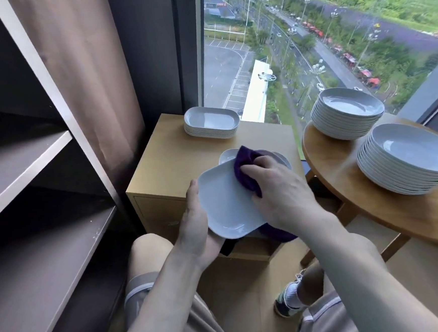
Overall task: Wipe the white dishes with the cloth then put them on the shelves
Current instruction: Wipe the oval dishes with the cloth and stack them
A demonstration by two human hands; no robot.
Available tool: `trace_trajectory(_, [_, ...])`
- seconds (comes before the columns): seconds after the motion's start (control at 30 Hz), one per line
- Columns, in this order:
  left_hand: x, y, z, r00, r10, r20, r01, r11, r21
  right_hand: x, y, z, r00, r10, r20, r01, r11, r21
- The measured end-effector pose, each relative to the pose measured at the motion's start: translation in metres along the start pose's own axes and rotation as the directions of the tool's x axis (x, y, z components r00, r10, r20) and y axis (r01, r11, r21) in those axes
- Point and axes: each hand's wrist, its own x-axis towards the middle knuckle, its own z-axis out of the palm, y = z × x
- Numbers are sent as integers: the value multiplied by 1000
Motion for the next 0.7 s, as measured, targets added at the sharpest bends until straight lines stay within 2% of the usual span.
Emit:
trace_trajectory(0.1, [1,1,1,999,-18,-27,18,1000,24,-9,-28,7,990,-125,59,122,992,45])
trace_trajectory(0.2, [0,0,1,994,-58,-92,54,998,-43,-21,-49,13,968,-230,100,221,971,93])
trace_trajectory(0.4, [-1,6,-5,978,-63,-200,29,986,-166,-33,-51,14,933,-295,206,283,955,83])
trace_trajectory(0.5, [0,16,-6,976,-14,-217,-21,987,-157,-35,-38,15,938,-274,212,258,961,100])
trace_trajectory(0.7, [0,17,-7,968,70,-240,-73,997,-5,-23,0,14,971,-125,204,105,989,107])
